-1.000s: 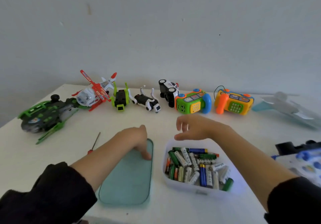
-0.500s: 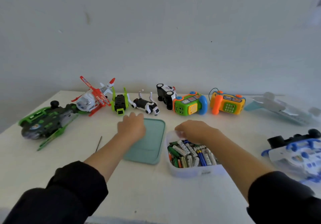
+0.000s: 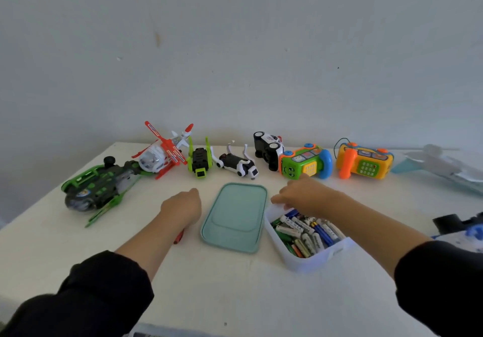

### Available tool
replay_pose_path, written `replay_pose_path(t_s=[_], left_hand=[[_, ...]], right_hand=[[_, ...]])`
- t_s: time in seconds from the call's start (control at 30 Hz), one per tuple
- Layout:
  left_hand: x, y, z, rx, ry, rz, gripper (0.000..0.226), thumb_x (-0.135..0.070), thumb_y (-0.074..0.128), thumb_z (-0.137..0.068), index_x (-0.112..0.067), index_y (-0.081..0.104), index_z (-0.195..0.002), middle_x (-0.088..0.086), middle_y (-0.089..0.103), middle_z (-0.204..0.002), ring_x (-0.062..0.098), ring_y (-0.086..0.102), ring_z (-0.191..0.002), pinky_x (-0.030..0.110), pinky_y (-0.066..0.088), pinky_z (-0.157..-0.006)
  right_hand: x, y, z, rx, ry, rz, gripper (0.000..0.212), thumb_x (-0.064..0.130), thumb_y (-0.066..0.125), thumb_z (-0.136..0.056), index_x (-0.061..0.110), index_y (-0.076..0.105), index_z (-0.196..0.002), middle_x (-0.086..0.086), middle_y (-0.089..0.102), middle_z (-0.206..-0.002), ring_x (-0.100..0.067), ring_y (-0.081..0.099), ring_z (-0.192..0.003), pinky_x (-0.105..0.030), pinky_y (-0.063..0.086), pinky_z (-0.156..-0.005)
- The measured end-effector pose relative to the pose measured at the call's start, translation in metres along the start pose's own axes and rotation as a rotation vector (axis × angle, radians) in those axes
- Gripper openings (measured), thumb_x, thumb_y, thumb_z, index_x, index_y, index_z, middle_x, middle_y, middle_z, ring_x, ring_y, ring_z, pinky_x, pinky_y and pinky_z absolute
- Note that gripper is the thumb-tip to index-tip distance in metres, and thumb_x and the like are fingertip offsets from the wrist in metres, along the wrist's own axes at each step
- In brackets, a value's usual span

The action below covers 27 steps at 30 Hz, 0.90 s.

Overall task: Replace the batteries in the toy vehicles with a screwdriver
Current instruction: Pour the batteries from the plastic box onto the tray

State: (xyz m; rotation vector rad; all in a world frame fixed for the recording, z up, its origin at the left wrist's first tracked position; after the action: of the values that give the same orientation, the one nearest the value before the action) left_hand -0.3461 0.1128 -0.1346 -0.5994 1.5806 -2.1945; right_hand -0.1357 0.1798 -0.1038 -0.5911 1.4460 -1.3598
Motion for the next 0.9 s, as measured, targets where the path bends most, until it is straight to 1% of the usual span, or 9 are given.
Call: replay_pose_path(t_s=[0.1, 0.2, 0.3, 0.4, 0.47, 0.57, 0.67, 0.73, 0.9], left_hand=[[-0.020, -0.021, -0.001, -0.172, 0.056, 0.063, 0.032, -0.018, 0.039, -0.095, -0.015, 0.040, -0.126, 0.011, 0.046, -0.125, 0.029, 0.048, -0.113, 0.036, 0.041, -0.084], [-0.054, -0.037, 0.004, -0.281, 0.213, 0.244, 0.014, -0.029, 0.043, -0.094, -0.019, 0.050, -0.100, 0.005, 0.056, -0.105, 0.025, 0.054, -0.095, 0.032, 0.043, -0.074], [-0.096, -0.056, 0.024, -0.287, 0.415, 0.508, 0.009, -0.031, 0.053, -0.089, -0.022, 0.055, -0.087, -0.003, 0.058, -0.083, 0.020, 0.055, -0.078, 0.033, 0.046, -0.068], [-0.167, -0.067, 0.073, -0.212, 0.849, 0.425, 0.032, -0.029, 0.067, -0.080, -0.025, 0.056, -0.109, -0.004, 0.055, -0.109, 0.014, 0.052, -0.100, 0.031, 0.046, -0.088], [-0.210, -0.053, 0.105, -0.077, 1.067, 0.205, 0.068, -0.031, 0.075, -0.073, -0.028, 0.043, -0.132, -0.003, 0.041, -0.132, 0.013, 0.040, -0.122, 0.030, 0.038, -0.102], [-0.242, -0.033, 0.116, 0.030, 1.088, -0.072, 0.104, -0.034, 0.081, -0.066, -0.039, 0.015, -0.146, 0.003, 0.020, -0.150, 0.024, 0.024, -0.137, 0.040, 0.032, -0.110], [-0.256, -0.020, 0.112, 0.063, 1.042, -0.266, 0.113, -0.035, 0.080, -0.068, -0.041, 0.000, -0.148, 0.008, 0.000, -0.156, 0.030, 0.009, -0.143, 0.044, 0.024, -0.114], [-0.261, -0.007, 0.108, 0.134, 0.999, -0.320, 0.115, -0.034, 0.079, -0.069, -0.045, -0.007, -0.146, 0.006, -0.010, -0.157, 0.032, 0.001, -0.144, 0.047, 0.022, -0.113], [-0.270, -0.006, 0.108, 0.028, 1.020, -0.405, 0.111, -0.030, 0.079, -0.065, -0.042, 0.002, -0.145, 0.013, 0.016, -0.146, 0.038, 0.029, -0.126, 0.044, 0.034, -0.101]], right_hand=[[0.001, -0.016, 0.010, -0.224, -0.030, 0.078, 0.038, 0.031, 0.064, -0.088, 0.032, 0.052, -0.125, 0.000, 0.060, -0.096, -0.022, 0.056, -0.091, -0.037, 0.036, -0.072], [-0.064, 0.016, 0.041, 0.078, 0.420, -0.179, 0.055, 0.049, 0.056, -0.089, 0.034, 0.036, -0.138, -0.003, 0.046, -0.127, -0.026, 0.045, -0.117, -0.042, 0.041, -0.089], [-0.108, 0.046, 0.092, 0.278, 0.745, -0.306, 0.047, 0.039, 0.050, -0.094, 0.014, 0.040, -0.132, -0.010, 0.049, -0.127, -0.028, 0.052, -0.111, -0.038, 0.048, -0.091], [-0.105, 0.058, 0.116, 0.357, 0.802, -0.479, 0.028, 0.013, 0.038, -0.098, 0.003, 0.049, -0.122, -0.007, 0.056, -0.108, -0.018, 0.058, -0.078, -0.025, 0.051, -0.061], [-0.104, 0.058, 0.117, 0.235, 0.849, -0.632, 0.028, 0.006, 0.037, -0.097, 0.003, 0.052, -0.120, -0.008, 0.056, -0.096, -0.018, 0.055, -0.069, -0.021, 0.045, -0.051], [-0.115, 0.057, 0.114, -0.165, 0.946, -0.871, 0.026, 0.014, 0.047, -0.097, 0.010, 0.061, -0.119, -0.010, 0.062, -0.106, -0.019, 0.057, -0.081, -0.025, 0.045, -0.065], [-0.111, 0.080, 0.133, -0.573, 1.112, -1.305, 0.025, 0.024, 0.050, -0.097, 0.010, 0.067, -0.108, -0.005, 0.064, -0.085, -0.013, 0.055, -0.067, -0.026, 0.044, -0.066], [-0.101, 0.096, 0.148, -0.737, 1.189, -1.429, 0.033, 0.027, 0.043, -0.099, 0.004, 0.067, -0.099, -0.011, 0.063, -0.085, -0.020, 0.056, -0.076, -0.032, 0.044, -0.074], [-0.088, 0.093, 0.148, -0.830, 1.116, -1.363, 0.038, 0.022, 0.039, -0.101, 0.001, 0.059, -0.077, -0.008, 0.058, -0.074, -0.020, 0.050, -0.073, -0.032, 0.038, -0.067]])
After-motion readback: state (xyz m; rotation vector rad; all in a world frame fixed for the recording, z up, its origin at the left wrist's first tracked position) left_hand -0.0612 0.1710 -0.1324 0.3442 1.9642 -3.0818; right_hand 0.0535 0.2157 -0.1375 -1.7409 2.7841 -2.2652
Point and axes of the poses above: each hand's wrist, its own z-axis away from the middle knuckle, its own y-axis out of the palm, x = y × z, the point moved 10 cm from there along -z, towards the middle knuckle
